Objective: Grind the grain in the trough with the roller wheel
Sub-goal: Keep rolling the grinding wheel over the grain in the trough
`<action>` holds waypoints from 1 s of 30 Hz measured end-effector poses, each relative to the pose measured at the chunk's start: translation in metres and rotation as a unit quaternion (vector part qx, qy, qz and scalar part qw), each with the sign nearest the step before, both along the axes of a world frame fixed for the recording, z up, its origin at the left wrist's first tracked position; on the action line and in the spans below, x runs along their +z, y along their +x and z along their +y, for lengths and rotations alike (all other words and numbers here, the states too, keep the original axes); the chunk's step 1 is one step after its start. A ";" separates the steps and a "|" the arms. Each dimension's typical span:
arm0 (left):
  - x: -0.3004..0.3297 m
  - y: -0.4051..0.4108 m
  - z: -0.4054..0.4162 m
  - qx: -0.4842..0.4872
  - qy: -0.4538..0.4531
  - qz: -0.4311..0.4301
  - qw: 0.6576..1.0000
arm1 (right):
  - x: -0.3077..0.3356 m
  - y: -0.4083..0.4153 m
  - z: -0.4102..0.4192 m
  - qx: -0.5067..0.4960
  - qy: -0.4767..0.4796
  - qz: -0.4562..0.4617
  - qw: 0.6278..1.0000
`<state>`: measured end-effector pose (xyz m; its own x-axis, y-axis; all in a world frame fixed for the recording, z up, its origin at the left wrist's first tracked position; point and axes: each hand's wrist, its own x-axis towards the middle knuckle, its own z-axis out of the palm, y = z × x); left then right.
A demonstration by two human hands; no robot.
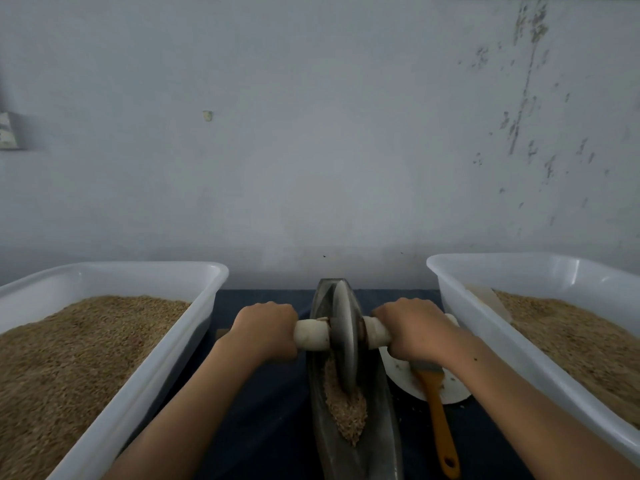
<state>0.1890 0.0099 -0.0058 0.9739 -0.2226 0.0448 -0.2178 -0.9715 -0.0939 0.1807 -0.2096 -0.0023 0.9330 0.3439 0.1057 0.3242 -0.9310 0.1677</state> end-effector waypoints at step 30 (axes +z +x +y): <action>-0.004 0.003 0.000 0.013 0.010 -0.009 1.000 | -0.005 0.008 -0.001 0.006 0.011 0.004 1.000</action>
<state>0.1916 0.0097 -0.0103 0.9785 -0.1979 0.0586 -0.1901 -0.9747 -0.1175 0.1883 -0.2108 -0.0074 0.9293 0.3537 0.1059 0.3374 -0.9301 0.1452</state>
